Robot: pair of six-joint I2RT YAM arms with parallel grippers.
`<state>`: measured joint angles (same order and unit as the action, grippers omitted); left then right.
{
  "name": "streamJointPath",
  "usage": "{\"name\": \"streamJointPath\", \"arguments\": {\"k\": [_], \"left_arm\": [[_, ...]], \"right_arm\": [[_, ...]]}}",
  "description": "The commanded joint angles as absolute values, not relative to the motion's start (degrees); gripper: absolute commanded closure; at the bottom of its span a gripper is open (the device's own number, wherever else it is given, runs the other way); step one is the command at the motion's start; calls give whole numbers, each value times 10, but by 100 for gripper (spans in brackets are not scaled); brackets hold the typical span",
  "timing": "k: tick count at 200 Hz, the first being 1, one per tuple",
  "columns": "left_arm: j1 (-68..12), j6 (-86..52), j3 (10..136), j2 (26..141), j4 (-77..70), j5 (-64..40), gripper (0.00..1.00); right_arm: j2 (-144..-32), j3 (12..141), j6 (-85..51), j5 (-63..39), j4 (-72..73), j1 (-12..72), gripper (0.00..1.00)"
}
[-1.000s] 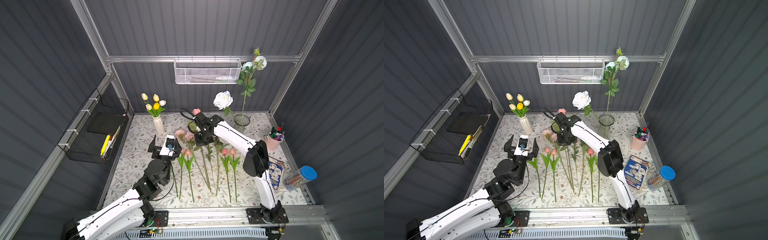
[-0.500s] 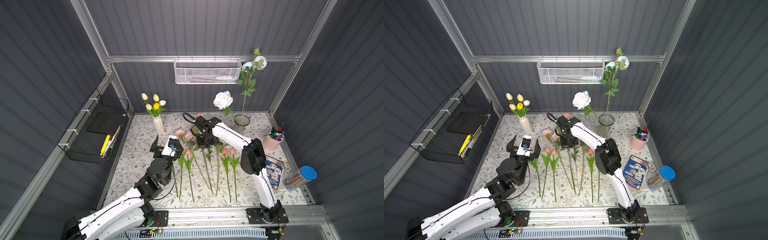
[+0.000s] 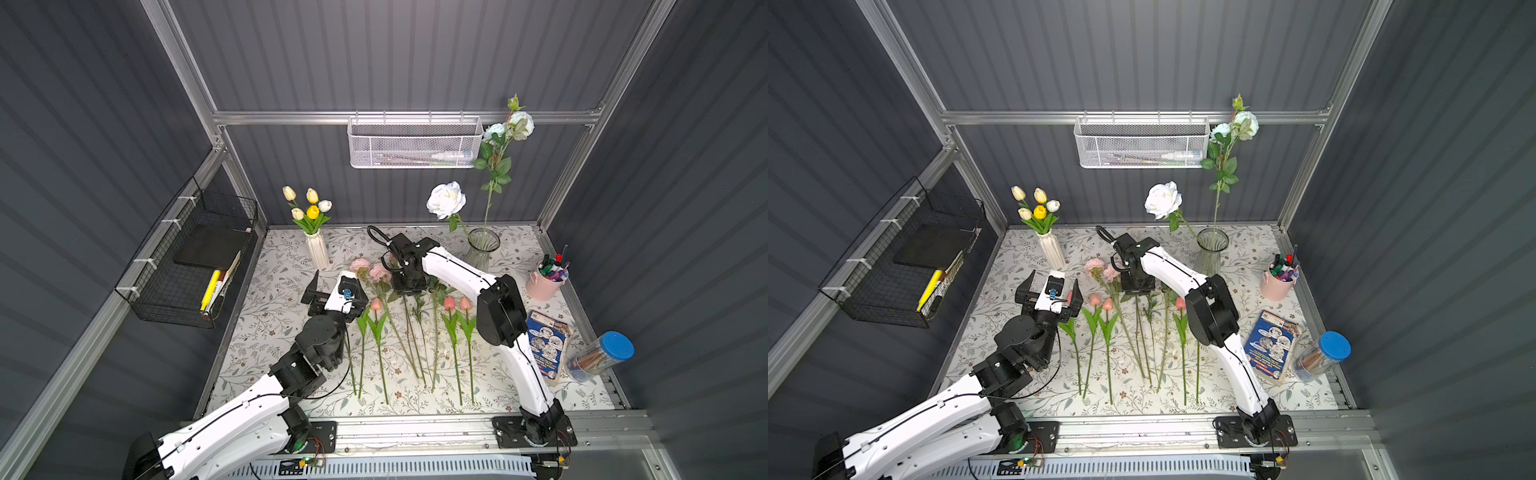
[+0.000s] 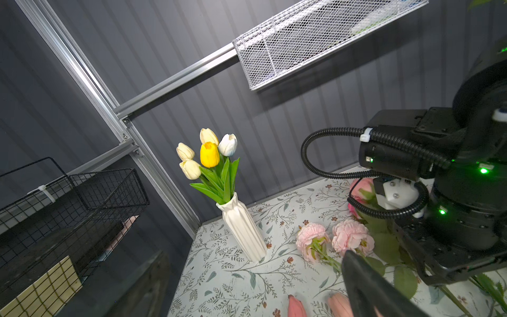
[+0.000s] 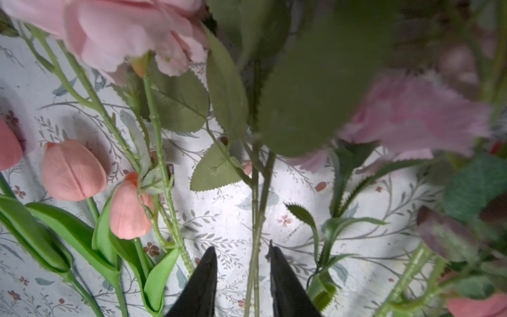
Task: Pick out pink flowers from the vase
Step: Place the flower at the center of the board.
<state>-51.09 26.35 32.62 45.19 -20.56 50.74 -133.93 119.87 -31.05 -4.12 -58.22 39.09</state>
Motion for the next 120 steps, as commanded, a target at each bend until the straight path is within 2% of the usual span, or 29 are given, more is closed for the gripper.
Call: {"name": "streamJointPath", "arguments": {"k": [1,75,120], "left_arm": [[-513,255,346,451,-202,499,1],[-514,253,350,456,-187,487,1],[-514,239,351,450,-164,451,1]], "right_arm": [[-1312,1178,-305,-32,-572,391,63],[-1276,1158,-267,-40,-553,393,63],[-1216,1121,-218,-3,-527,414,59]]}}
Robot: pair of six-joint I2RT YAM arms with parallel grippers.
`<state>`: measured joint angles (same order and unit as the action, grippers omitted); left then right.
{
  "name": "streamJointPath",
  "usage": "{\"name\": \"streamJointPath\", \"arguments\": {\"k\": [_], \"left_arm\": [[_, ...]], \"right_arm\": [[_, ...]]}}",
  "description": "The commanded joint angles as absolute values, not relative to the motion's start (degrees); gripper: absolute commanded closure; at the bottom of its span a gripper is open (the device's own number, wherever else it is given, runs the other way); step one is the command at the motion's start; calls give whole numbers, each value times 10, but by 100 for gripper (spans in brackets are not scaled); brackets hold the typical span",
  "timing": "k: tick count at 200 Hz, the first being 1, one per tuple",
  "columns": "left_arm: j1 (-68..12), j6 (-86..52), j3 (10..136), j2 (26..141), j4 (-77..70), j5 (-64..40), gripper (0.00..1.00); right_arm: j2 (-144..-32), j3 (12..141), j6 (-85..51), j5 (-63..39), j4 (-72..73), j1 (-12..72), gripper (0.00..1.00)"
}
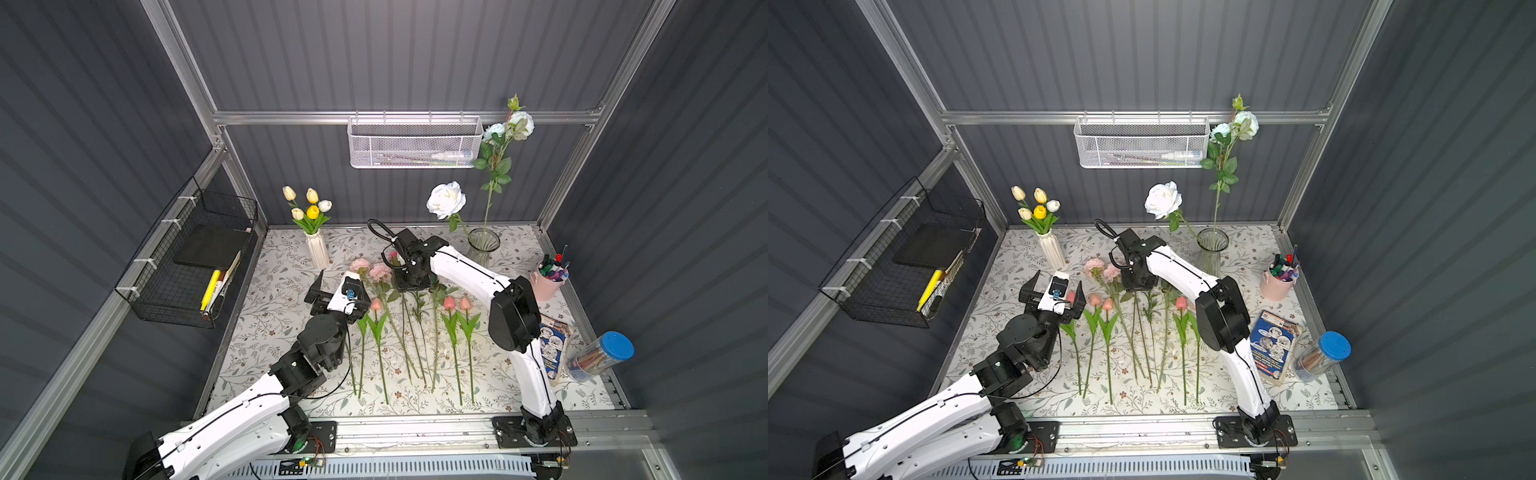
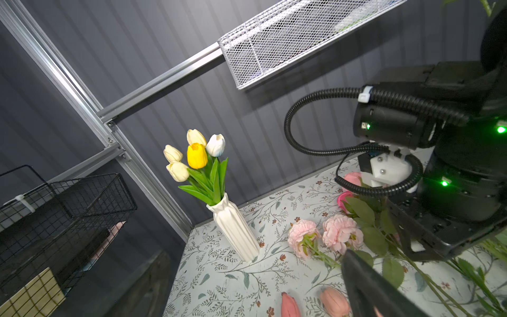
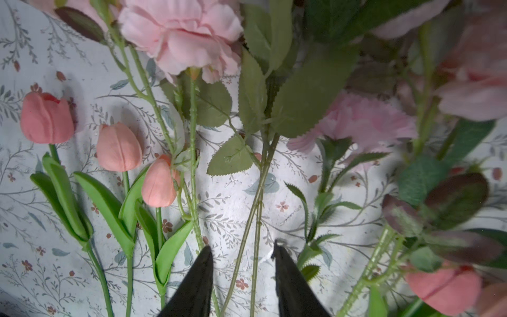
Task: Pick out pink flowers from the vase
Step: Place the flower at the center of the board.
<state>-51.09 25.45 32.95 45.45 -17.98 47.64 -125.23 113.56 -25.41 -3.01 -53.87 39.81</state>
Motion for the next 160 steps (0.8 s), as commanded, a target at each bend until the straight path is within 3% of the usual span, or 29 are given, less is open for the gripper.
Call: {"name": "streamJointPath", "arguments": {"k": [1,57,84,90,96,102,104,107,160], "left_arm": [[-514,239,351,450,-163,451,1],[-515,223,344,399,-116,359,1],[-515,218,347,403,-103,339,1],[-515,218,347,402,-101,330,1],[-515,218,347,401,-100,323,1],[-515,216,346,400,-102,316,1],[-515,216,346,401,-102,315,1],[-516,214,346,400,-103,312,1],[-518,276,320,444,-128,238,1]], "right_arm": [[-1216,1121,-217,-2,-527,414,59],[-1089,984,-185,30,-468,444,59],[-1002,903,-169,66,-438,476,55],[-976,879,-170,70,-421,482,50],[-947,854,-170,67,-404,486,40],[-919,827,-169,62,-384,491,23],[-909,819,-169,61,-377,492,7],[-893,807,-168,60,-367,495,2],[-613,639,-97,102,-262,545,1]]}}
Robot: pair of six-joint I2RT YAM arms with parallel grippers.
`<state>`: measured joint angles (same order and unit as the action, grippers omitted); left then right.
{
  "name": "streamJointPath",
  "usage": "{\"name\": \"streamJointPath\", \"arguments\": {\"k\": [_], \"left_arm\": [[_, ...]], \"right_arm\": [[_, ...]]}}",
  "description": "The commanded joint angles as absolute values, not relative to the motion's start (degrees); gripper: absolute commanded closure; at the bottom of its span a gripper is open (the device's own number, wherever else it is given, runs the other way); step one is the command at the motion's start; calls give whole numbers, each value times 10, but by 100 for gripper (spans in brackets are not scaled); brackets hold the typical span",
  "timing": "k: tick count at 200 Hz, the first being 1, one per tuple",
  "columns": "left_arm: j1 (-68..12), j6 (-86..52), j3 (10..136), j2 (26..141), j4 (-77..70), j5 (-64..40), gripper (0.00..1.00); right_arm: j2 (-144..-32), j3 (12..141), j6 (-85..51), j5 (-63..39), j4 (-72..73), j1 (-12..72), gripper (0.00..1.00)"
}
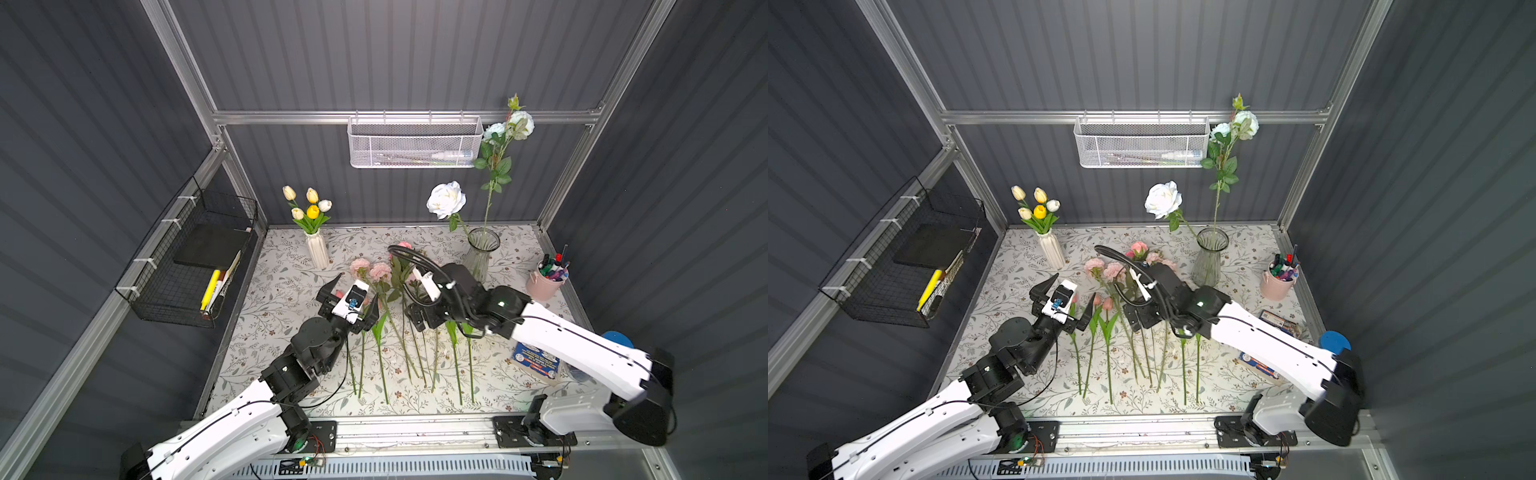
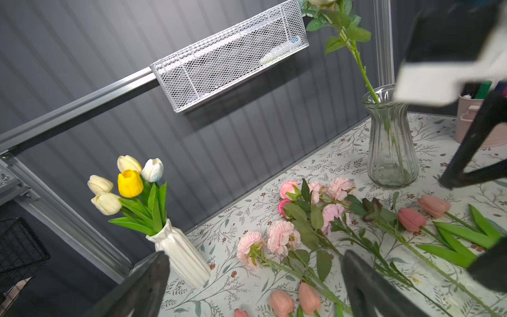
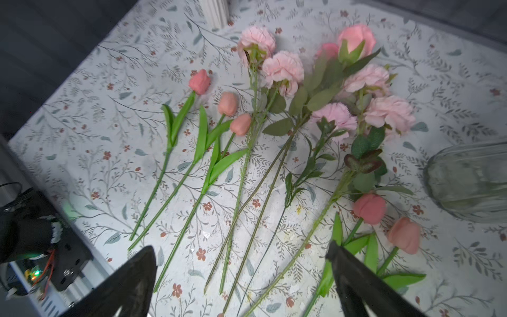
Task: Pick out pink flowers from the vase
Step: Place the flower at the center of the board, then reset both arms
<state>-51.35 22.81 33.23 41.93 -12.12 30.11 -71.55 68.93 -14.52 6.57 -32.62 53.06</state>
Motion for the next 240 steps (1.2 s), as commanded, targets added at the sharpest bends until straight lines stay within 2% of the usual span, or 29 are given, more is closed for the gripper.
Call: {"name": "streamJointPath", "arguments": {"k": [1,19,33,43,49,63,75,92,99,130,157,168,180,209,218,228,240], "left_arm": [[-518,280,321,447,-126,236,1],[-518,324,334,496,-100,219,1],[-514,317,314,534,-170,267,1],[-495,307,292,538,-219,282,1],[-474,301,273,528,-240,259,1],[-385,284,217,493,-290,132,1],[-307,222,196,488,-310,116,0],[-197,186,202,524,-272,32,1],[-183,183,198,542,-284,38,1],[-142,148,214,658,-324,62,1],[-95,108,213,762,-372,71,1],[-76,81,207,798,-409,63,1],[-65,68,204,847,-472,63,1],[-55,12,209,951,-576,106,1],[-53,31,206,983,-627,83,1],[-53,38,213,967,-575,45,1],[-53,48,221,978,-582,27,1]], "right_arm": [[-607,637,-95,104,-262,545,1],[-521,599,-82,193,-239,545,1],[-466,560,-55,300,-230,543,1],[-434,501,16,372,-162,542,1],[-420,463,61,408,-108,541,1],[-399,389,143,452,7,524,1],[-394,359,132,466,41,487,1],[-391,326,52,404,36,388,1],[-392,301,28,365,52,339,1],[-433,146,37,244,313,202,1],[-530,143,36,238,331,152,1],[-578,126,29,243,382,129,1],[-623,100,-35,246,453,91,1],[-768,77,-41,136,682,39,1],[-823,78,-26,110,738,39,1],[-883,75,-20,83,794,39,1],[-914,109,20,34,773,40,1]]}}
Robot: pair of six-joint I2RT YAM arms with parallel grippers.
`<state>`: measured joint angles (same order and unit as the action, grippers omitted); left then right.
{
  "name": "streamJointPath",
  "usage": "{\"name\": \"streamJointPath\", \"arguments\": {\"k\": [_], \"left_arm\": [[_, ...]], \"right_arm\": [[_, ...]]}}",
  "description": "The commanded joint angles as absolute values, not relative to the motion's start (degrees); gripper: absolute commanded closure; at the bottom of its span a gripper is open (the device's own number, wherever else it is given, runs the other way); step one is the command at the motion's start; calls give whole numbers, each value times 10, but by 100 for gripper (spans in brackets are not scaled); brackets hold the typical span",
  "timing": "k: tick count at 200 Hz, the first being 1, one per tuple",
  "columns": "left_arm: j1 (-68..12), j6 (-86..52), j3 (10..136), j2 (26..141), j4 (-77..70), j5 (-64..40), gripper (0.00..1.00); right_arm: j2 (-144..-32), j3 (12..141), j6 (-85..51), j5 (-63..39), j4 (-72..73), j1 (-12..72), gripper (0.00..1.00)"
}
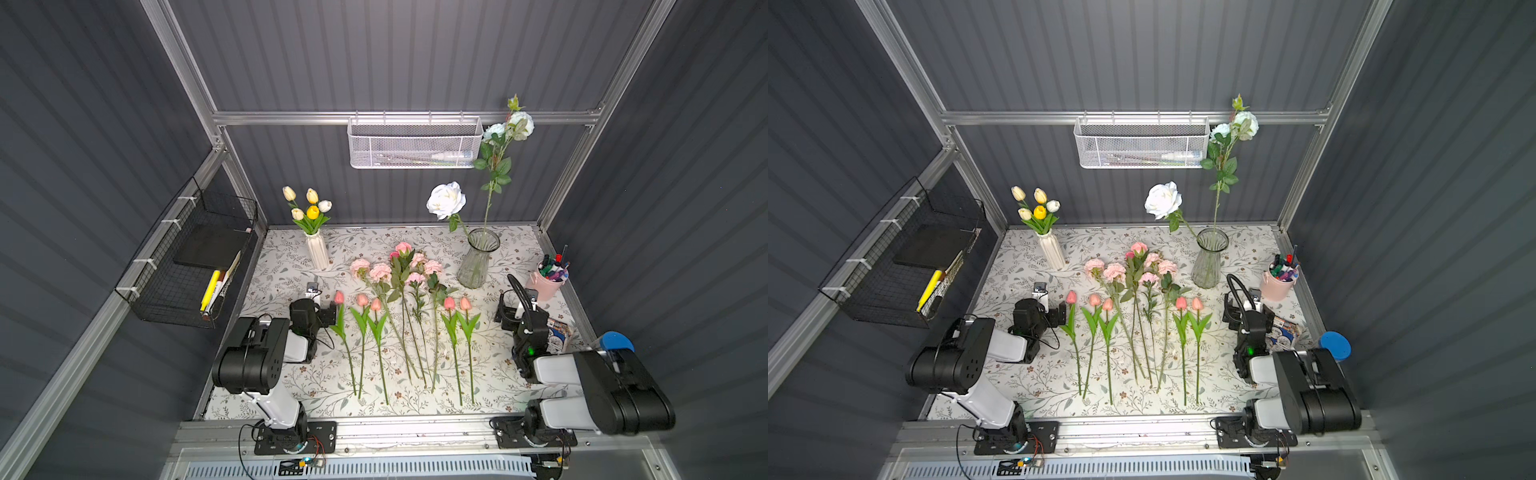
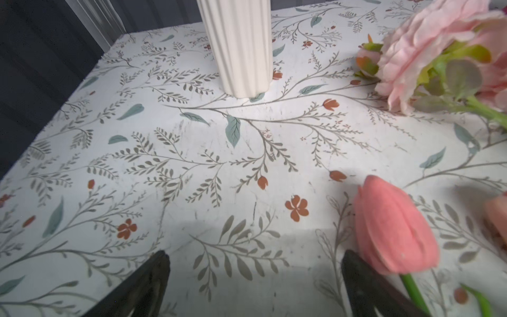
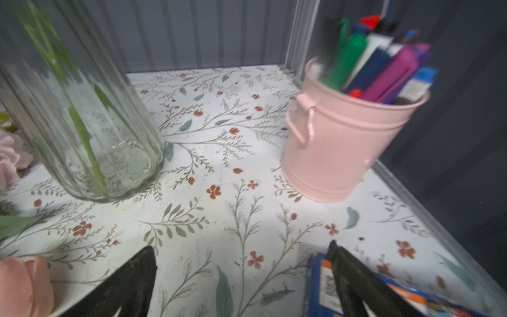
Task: Pick out pink flowers from the vase
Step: Reset both arms
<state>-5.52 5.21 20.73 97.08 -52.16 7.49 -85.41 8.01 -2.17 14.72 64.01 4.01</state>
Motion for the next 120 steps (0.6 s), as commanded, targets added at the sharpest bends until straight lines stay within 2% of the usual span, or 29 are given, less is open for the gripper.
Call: {"name": "streamJointPath", "arguments": {"k": [1,11,23,31,41,120], "left_arm": [[-53,49,222,978,-585,24,1],[-52,49,238,975,-544,22,1],[-51,40,284,982,-458,43,1],[-47,33,275,979,-482,47,1],[-47,25,279,979,-471,64,1],[-47,25,276,977,-473,73,1]], "right_arm": [[-913,111,24,27,767,40,1],[-900,143,38,-7,689,40,1],[-882,202,6,46,548,38,1],[-878,240,-28,50,470,20,1],[-880,240,-47,25,473,-2,1],[-877,237,-46,23,474,-2,1]]}}
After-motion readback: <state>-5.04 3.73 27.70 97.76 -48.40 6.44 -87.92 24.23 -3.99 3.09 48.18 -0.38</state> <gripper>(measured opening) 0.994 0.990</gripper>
